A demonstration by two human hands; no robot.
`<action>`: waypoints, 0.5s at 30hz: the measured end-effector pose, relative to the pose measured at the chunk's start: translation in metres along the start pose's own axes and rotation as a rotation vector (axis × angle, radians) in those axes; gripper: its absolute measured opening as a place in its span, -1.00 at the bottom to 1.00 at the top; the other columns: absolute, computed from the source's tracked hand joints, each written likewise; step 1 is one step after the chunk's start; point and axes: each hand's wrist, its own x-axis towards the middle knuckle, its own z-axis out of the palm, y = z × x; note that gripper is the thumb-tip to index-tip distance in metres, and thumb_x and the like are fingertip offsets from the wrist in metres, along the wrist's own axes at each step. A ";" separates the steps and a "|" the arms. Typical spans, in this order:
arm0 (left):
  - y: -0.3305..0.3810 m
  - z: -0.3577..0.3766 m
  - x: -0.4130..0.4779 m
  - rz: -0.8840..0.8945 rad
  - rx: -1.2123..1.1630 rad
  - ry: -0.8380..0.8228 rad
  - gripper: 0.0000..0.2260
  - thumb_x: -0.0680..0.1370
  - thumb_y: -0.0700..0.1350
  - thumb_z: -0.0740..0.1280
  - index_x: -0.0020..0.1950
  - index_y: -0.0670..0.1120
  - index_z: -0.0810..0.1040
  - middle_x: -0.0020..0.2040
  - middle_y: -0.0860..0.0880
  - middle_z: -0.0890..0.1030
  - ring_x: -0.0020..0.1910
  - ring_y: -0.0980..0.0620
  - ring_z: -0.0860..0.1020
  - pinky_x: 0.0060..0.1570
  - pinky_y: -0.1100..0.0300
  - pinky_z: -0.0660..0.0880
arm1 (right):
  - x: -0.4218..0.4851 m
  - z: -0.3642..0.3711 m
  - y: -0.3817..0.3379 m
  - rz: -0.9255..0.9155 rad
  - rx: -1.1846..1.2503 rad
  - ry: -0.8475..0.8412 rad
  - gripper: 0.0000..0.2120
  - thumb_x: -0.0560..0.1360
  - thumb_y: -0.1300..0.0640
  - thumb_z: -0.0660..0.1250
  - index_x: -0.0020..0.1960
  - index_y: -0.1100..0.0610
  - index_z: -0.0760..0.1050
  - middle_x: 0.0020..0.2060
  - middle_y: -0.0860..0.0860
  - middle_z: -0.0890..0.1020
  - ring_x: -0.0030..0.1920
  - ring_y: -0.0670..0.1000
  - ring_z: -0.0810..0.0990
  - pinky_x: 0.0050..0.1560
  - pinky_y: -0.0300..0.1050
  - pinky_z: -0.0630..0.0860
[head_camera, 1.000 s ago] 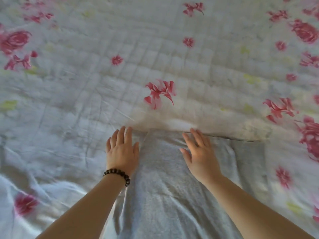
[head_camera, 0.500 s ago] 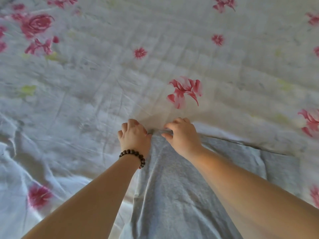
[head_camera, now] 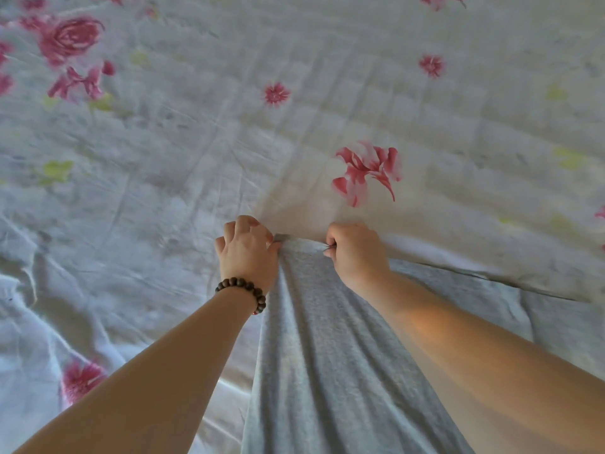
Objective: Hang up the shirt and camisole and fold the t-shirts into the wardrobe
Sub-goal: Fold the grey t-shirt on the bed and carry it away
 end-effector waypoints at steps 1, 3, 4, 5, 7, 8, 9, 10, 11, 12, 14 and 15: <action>-0.001 0.002 -0.001 0.007 0.011 -0.003 -0.85 0.55 -0.04 0.33 0.02 -0.08 0.61 0.23 -0.03 0.45 0.26 -0.07 0.32 0.22 0.05 0.22 | -0.001 0.002 0.000 -0.005 -0.018 0.029 -0.92 0.50 0.18 0.35 -0.05 0.16 0.48 -0.16 0.09 0.60 0.01 0.15 0.45 -0.12 -0.07 0.25; -0.002 0.004 -0.004 0.023 0.020 0.009 -0.80 0.54 -0.02 0.33 0.11 -0.07 0.57 0.30 -0.06 0.42 0.30 -0.09 0.31 0.25 0.01 0.23 | -0.004 0.007 0.002 -0.032 -0.063 0.120 -0.84 0.43 0.17 0.43 -0.06 0.18 0.49 -0.17 0.09 0.57 -0.03 0.17 0.45 -0.13 -0.06 0.27; -0.001 0.004 -0.005 0.036 0.023 0.024 -0.75 0.54 -0.01 0.32 0.18 -0.06 0.53 0.36 -0.07 0.38 0.35 -0.10 0.28 0.29 -0.01 0.22 | -0.006 0.009 0.002 -0.043 -0.090 0.171 -0.79 0.38 0.17 0.47 -0.06 0.19 0.49 -0.16 0.10 0.55 -0.04 0.18 0.46 -0.13 -0.04 0.32; 0.001 0.004 -0.007 0.053 0.028 0.038 -0.69 0.55 0.00 0.31 0.27 -0.06 0.49 0.42 -0.08 0.33 0.40 -0.10 0.25 0.33 -0.04 0.20 | -0.010 0.011 0.003 -0.051 -0.108 0.222 -0.74 0.35 0.16 0.49 -0.03 0.19 0.50 -0.13 0.10 0.54 -0.03 0.19 0.48 -0.12 0.00 0.37; 0.008 0.004 -0.014 0.095 0.033 0.044 -0.60 0.58 -0.01 0.25 0.40 -0.05 0.39 0.51 -0.09 0.22 0.50 -0.10 0.13 0.43 -0.07 0.11 | -0.020 0.012 0.003 -0.072 -0.130 0.284 -0.66 0.38 0.11 0.45 0.10 0.20 0.50 0.04 0.12 0.54 0.12 0.20 0.49 0.04 0.08 0.47; 0.013 0.004 -0.020 0.128 0.037 0.033 -0.58 0.59 -0.02 0.21 0.45 -0.05 0.34 0.54 -0.08 0.16 0.53 -0.08 0.06 0.47 -0.06 0.05 | -0.027 0.013 0.002 -0.086 -0.141 0.297 -0.64 0.44 0.09 0.37 0.19 0.21 0.48 0.16 0.14 0.53 0.23 0.20 0.46 0.17 0.11 0.45; 0.019 0.006 -0.028 0.171 0.043 0.017 -0.57 0.60 -0.04 0.17 0.48 -0.06 0.29 0.56 -0.08 0.12 0.55 -0.06 0.00 0.50 -0.05 -0.01 | -0.035 0.014 0.003 -0.097 -0.149 0.302 -0.62 0.51 0.08 0.28 0.27 0.22 0.45 0.27 0.15 0.49 0.33 0.19 0.41 0.29 0.15 0.39; 0.026 0.008 -0.037 0.223 0.053 -0.004 -0.56 0.61 -0.06 0.14 0.50 -0.07 0.26 0.57 -0.07 0.08 0.55 -0.04 -0.04 0.51 -0.03 -0.06 | -0.045 0.017 0.004 -0.104 -0.152 0.295 -0.60 0.55 0.07 0.20 0.33 0.23 0.42 0.36 0.15 0.43 0.41 0.17 0.34 0.37 0.17 0.31; 0.034 0.011 -0.047 0.274 0.063 -0.034 -0.55 0.62 -0.07 0.10 0.52 -0.07 0.21 0.57 -0.06 0.03 0.55 -0.01 -0.09 0.51 0.00 -0.11 | -0.056 0.021 0.006 -0.109 -0.150 0.276 -0.57 0.57 0.07 0.15 0.38 0.23 0.38 0.41 0.14 0.37 0.46 0.15 0.27 0.41 0.19 0.25; 0.043 0.014 -0.057 0.317 0.072 -0.080 -0.54 0.63 -0.07 0.05 0.54 -0.06 0.15 0.58 -0.04 -0.02 0.55 0.01 -0.15 0.51 0.03 -0.16 | -0.068 0.025 0.008 -0.113 -0.147 0.249 -0.55 0.58 0.06 0.12 0.42 0.23 0.34 0.45 0.13 0.33 0.49 0.12 0.22 0.43 0.19 0.22; 0.055 0.026 -0.076 0.365 0.101 -0.206 -0.53 0.65 -0.03 -0.04 0.56 -0.03 -0.02 0.58 0.00 -0.15 0.51 0.06 -0.27 0.48 0.09 -0.28 | -0.091 0.032 0.019 -0.107 -0.154 0.187 -0.51 0.58 0.02 0.09 0.46 0.20 0.28 0.48 0.10 0.26 0.51 0.08 0.15 0.44 0.19 0.21; 0.059 0.034 -0.083 0.373 0.124 -0.257 -0.52 0.65 0.01 -0.10 0.56 0.00 -0.10 0.57 0.01 -0.19 0.50 0.07 -0.31 0.47 0.10 -0.31 | -0.101 0.033 0.028 -0.096 -0.161 0.160 -0.50 0.59 0.00 0.07 0.47 0.19 0.26 0.49 0.09 0.25 0.51 0.07 0.14 0.43 0.18 0.20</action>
